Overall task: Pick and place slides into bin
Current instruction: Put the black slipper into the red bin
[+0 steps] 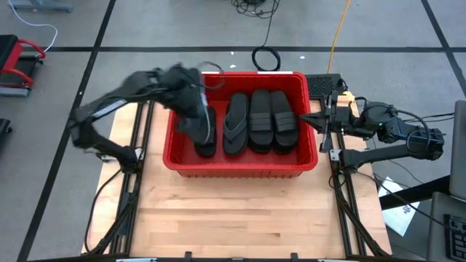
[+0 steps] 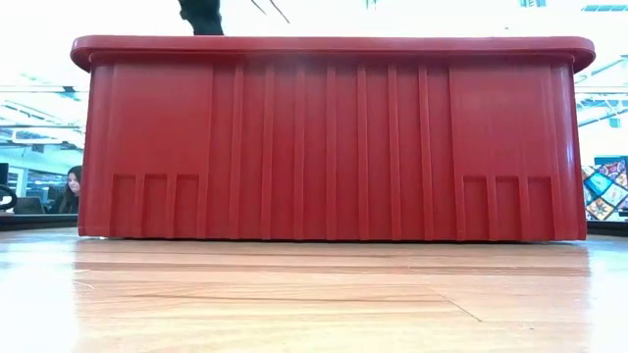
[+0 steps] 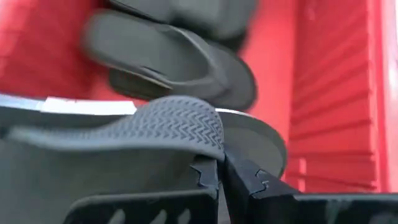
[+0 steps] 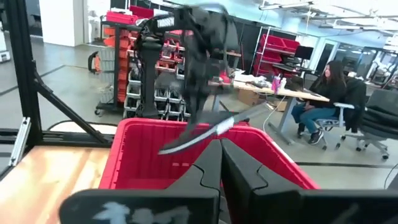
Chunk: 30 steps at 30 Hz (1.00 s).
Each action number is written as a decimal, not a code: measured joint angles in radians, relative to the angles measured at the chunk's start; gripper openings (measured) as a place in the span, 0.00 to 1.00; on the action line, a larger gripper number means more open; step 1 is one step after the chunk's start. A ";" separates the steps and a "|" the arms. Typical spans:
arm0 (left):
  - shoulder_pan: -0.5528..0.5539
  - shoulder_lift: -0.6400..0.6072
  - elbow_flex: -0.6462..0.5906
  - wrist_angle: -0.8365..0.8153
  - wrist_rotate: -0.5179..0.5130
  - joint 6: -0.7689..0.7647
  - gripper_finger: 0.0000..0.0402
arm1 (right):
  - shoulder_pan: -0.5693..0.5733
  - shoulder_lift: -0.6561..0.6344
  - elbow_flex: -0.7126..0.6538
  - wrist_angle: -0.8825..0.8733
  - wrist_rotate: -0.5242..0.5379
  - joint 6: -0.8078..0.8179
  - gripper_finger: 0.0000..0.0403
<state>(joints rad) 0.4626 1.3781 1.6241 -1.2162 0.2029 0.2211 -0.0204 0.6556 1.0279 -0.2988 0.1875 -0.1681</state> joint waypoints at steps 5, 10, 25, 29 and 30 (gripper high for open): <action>-0.008 0.160 -0.001 -0.029 0.121 0.187 0.00 | 0.000 0.000 0.000 -0.001 0.000 0.055 0.00; 0.001 0.278 -0.001 -0.039 0.137 0.240 0.00 | 0.000 0.000 0.000 -0.005 0.000 0.086 0.00; 0.027 0.401 -0.022 0.048 0.113 0.032 0.00 | 0.000 0.000 0.000 -0.014 -0.001 0.131 0.00; 0.039 0.402 -0.081 0.081 0.110 -0.049 0.00 | 0.000 0.002 0.000 -0.015 -0.001 0.131 0.00; 0.039 0.403 -0.098 0.093 0.109 -0.065 0.00 | 0.000 0.002 0.000 -0.015 -0.001 0.131 0.00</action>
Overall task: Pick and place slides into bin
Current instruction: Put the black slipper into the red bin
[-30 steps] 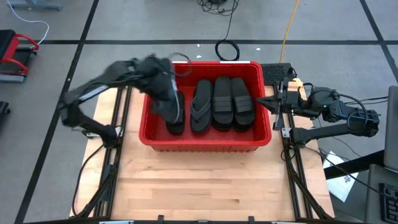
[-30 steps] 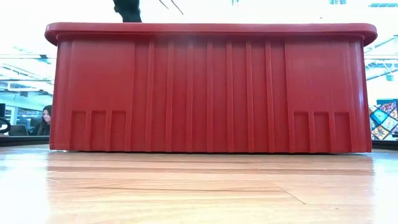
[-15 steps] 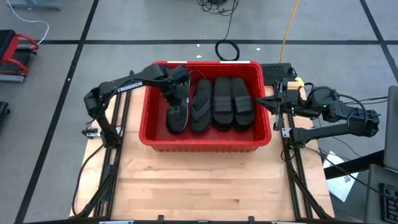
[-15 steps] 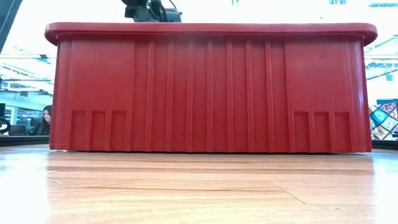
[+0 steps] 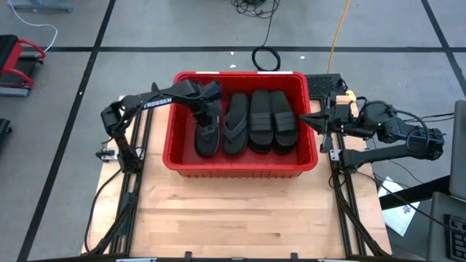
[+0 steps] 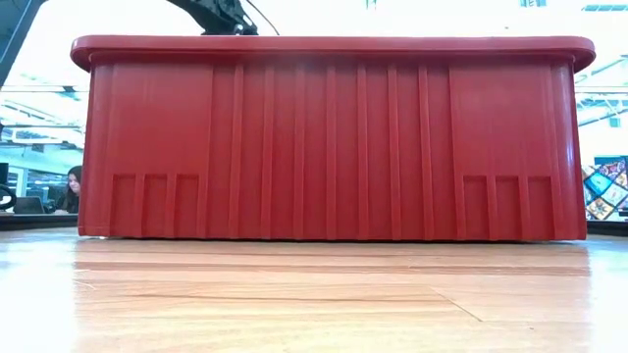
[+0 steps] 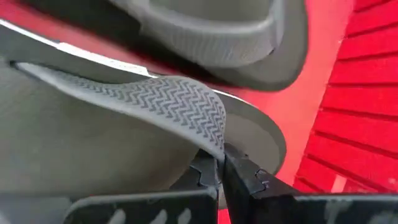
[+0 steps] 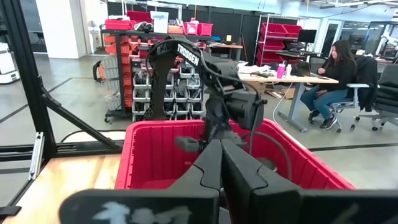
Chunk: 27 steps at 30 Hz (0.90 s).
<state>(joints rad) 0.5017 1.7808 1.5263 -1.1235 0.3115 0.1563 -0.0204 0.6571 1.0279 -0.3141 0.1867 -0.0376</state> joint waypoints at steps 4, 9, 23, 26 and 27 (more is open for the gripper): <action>0.002 0.000 -0.056 0.011 0.001 -0.010 0.00 | 0.000 0.000 0.000 -0.001 0.000 0.000 0.00; 0.000 0.000 -0.092 0.046 0.001 -0.008 0.00 | 0.000 0.000 0.000 -0.007 0.000 0.000 0.00; 0.000 0.000 -0.093 0.048 -0.041 -0.003 0.02 | 0.000 0.000 0.000 -0.006 0.000 -0.001 0.00; -0.003 0.000 -0.093 0.053 -0.055 -0.001 0.02 | 0.000 0.000 0.000 -0.006 0.000 -0.001 0.00; -0.005 0.000 -0.093 0.056 -0.055 0.006 0.02 | 0.000 0.000 0.000 -0.006 0.000 -0.002 0.00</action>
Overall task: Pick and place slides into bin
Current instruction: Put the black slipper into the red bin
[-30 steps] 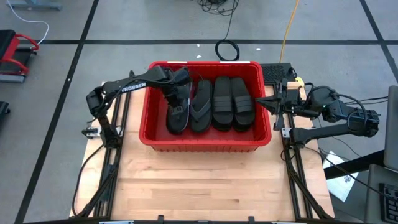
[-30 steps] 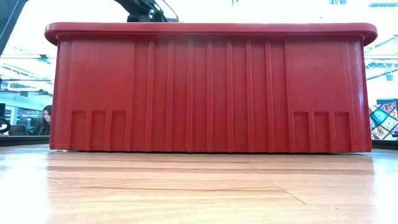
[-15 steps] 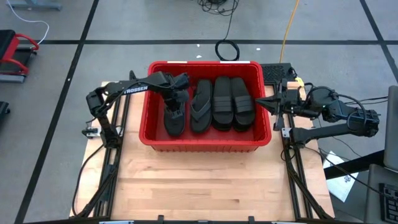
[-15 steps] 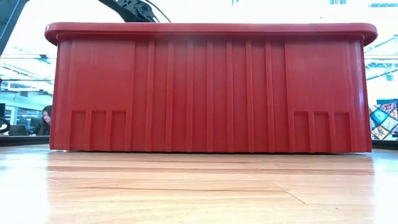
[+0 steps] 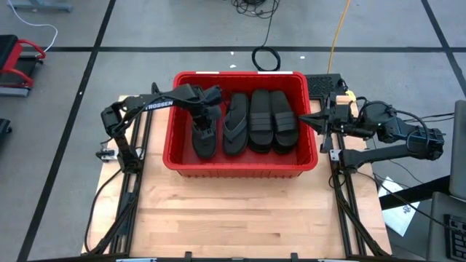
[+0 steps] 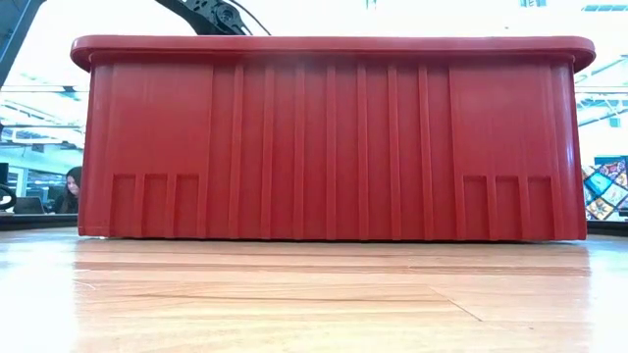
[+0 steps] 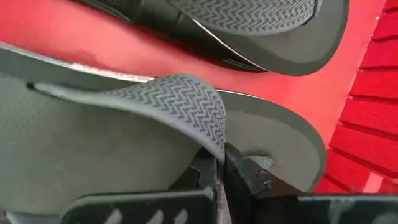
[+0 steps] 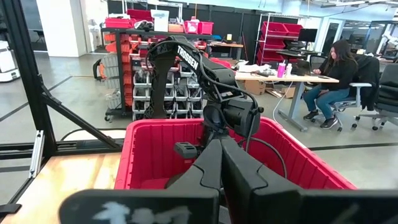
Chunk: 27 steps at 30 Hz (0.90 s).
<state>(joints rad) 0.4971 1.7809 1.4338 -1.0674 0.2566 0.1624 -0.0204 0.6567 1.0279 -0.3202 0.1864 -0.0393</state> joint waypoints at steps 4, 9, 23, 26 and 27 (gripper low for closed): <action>-0.004 0.000 0.000 0.009 -0.006 0.023 0.01 | 0.000 0.000 0.000 0.000 0.000 -0.001 0.00; -0.013 0.000 0.000 0.020 -0.006 0.058 0.09 | 0.000 0.000 0.000 0.000 0.000 -0.002 0.00; -0.068 -0.001 0.004 0.019 -0.079 0.106 0.58 | 0.000 0.000 0.000 0.000 0.000 -0.005 0.00; -0.071 -0.001 0.037 0.015 -0.077 0.106 0.62 | 0.000 0.000 0.000 0.000 0.000 -0.006 0.00; -0.073 -0.001 0.054 0.015 -0.078 0.106 0.64 | 0.000 0.000 0.000 0.000 0.000 -0.006 0.00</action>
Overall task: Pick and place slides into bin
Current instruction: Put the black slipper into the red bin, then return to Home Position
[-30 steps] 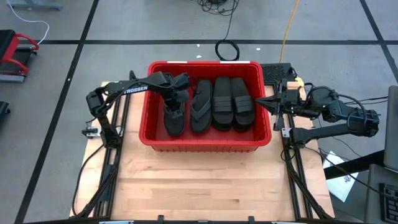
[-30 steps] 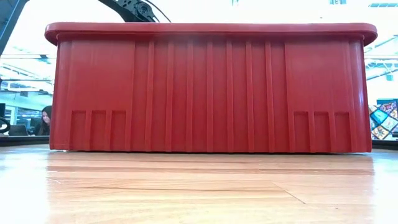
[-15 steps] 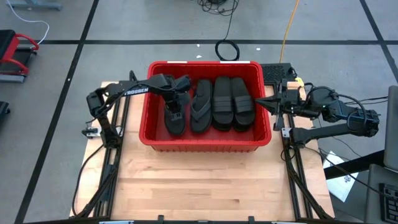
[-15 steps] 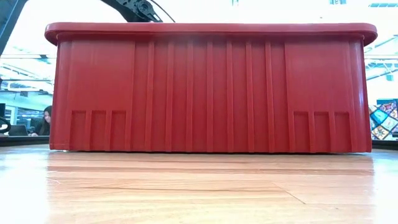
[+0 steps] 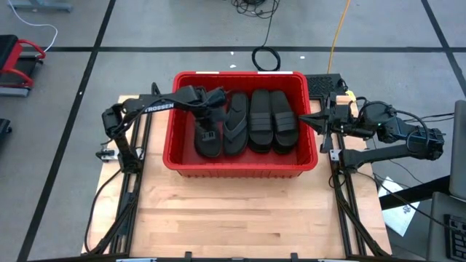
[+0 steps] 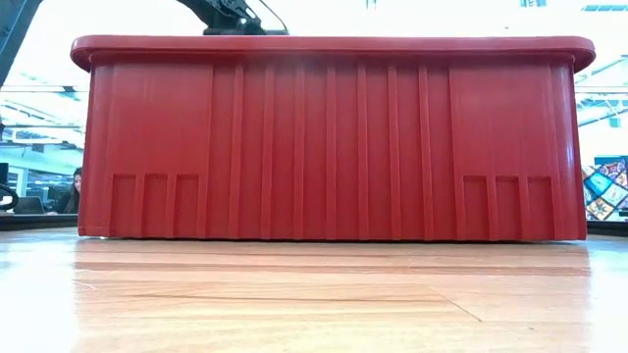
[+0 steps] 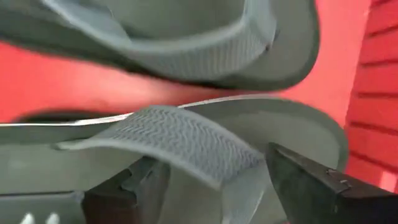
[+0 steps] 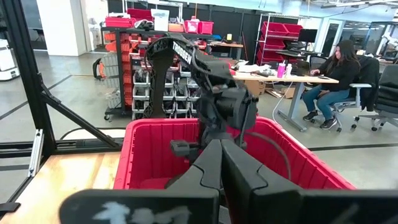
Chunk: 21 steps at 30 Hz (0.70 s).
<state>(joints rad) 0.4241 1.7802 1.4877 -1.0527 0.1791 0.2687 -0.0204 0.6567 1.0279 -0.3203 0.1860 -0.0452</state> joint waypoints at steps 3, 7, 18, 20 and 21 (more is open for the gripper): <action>-0.004 -0.011 0.064 -0.018 0.001 0.021 0.65 | 0.000 0.000 0.000 -0.004 0.000 0.000 0.00; -0.012 -0.037 0.156 -0.031 0.000 0.041 0.65 | 0.000 0.000 0.000 -0.007 0.000 0.000 0.00; -0.084 -0.214 0.246 -0.087 0.096 0.163 0.47 | 0.000 -0.011 0.000 -0.008 -0.004 0.007 0.00; -0.140 -0.286 0.241 -0.090 0.136 0.217 0.34 | 0.003 -0.035 0.000 -0.025 -0.006 0.013 0.00; -0.170 -0.321 0.236 -0.076 0.150 0.221 0.26 | 0.003 -0.053 0.000 -0.047 -0.005 0.026 0.00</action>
<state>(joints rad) 0.2545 1.4587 1.7233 -1.1287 0.3292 0.4899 -0.0170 0.6032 1.0279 -0.3672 0.1805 -0.0196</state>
